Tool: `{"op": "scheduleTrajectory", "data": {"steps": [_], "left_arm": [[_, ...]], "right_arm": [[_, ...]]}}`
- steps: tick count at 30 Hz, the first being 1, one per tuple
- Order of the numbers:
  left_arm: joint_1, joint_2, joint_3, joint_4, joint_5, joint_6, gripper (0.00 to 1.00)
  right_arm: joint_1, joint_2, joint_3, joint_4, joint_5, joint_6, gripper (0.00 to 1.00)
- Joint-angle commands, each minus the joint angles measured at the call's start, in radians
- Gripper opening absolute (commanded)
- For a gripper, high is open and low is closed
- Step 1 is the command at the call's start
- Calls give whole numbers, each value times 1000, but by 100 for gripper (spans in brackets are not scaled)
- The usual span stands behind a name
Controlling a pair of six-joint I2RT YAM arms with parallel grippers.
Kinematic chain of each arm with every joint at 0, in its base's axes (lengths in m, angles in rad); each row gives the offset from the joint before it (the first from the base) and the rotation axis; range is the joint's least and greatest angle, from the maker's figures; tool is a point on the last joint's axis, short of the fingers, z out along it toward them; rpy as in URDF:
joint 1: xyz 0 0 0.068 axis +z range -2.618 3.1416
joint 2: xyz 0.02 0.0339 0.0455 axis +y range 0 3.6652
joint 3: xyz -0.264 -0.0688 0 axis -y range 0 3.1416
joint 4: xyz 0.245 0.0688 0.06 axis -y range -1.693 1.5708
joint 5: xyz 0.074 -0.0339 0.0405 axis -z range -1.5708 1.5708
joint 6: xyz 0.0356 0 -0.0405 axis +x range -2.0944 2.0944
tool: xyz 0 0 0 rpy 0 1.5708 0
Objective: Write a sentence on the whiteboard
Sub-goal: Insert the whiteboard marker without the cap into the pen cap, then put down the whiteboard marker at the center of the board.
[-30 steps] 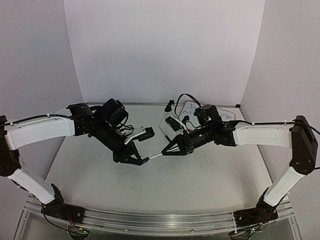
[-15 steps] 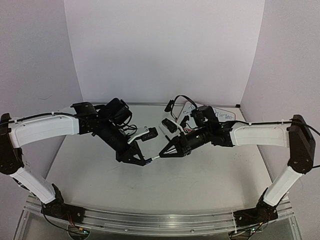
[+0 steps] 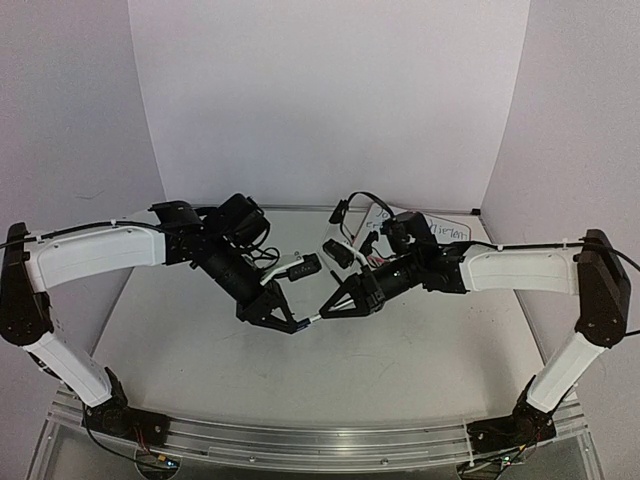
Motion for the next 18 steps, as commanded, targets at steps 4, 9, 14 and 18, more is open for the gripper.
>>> {"op": "scheduleTrajectory", "data": {"steps": [4,9,14,18], "left_arm": [[-7,18,108,282,100,-29,0],[-12,7,92,334,92,-46,0],[-16,-7,70,373,78,-62,0],[-17,-8,68,357,77,-55,0]], "right_arm": [[49,-13,38,66,-41,-22,0],[58,-13,39,76,-40,-15,0],[66,-14,33,110,-35,5,0],[70,-20,23,123,-27,14,0]]}}
